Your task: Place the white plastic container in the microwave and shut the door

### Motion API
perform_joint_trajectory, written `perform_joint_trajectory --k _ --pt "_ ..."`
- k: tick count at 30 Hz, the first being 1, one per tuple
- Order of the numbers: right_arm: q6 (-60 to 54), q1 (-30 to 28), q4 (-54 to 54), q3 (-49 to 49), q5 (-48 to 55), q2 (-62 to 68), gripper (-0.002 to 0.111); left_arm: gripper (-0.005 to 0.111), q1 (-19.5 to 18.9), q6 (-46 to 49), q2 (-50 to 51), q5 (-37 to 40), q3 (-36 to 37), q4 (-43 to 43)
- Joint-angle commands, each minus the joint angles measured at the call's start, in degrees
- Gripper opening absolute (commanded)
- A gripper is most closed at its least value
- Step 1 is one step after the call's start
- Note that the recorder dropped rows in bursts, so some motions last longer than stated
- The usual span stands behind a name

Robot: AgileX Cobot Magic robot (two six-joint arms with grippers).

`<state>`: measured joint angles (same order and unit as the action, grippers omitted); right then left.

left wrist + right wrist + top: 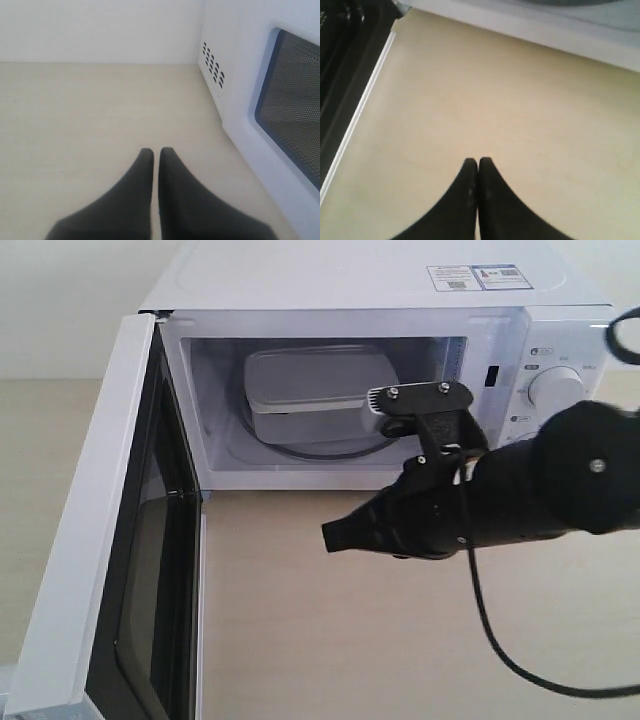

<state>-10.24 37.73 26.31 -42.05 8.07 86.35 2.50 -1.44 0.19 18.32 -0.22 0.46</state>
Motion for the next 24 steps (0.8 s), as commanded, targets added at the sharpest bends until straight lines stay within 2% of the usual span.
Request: perform_joint_trajectory --k 1,7,10,17,24 --pt "-0.8 0.0 -0.8 1.4 12.0 -9.6 0.000 0.004 -0.1 -0.5 -0.2 -0.3 0.2 0.0" --pt "-0.8 0.0 -1.2 1.4 28.5 -22.6 0.000 0.004 -0.1 -0.5 -0.2 -0.3 0.2 0.0" --pt "-0.7 0.0 -1.2 1.4 33.6 -28.7 0.000 0.004 -0.1 -0.5 -0.2 -0.3 0.2 0.0" --pt "-0.2 0.0 -1.1 1.4 33.0 -42.6 0.000 0.004 -0.1 -0.5 -0.2 -0.3 0.2 0.0" --pt "0.7 0.0 -0.9 1.4 33.2 -50.9 0.000 0.004 -0.1 -0.5 -0.2 -0.3 0.2 0.0"
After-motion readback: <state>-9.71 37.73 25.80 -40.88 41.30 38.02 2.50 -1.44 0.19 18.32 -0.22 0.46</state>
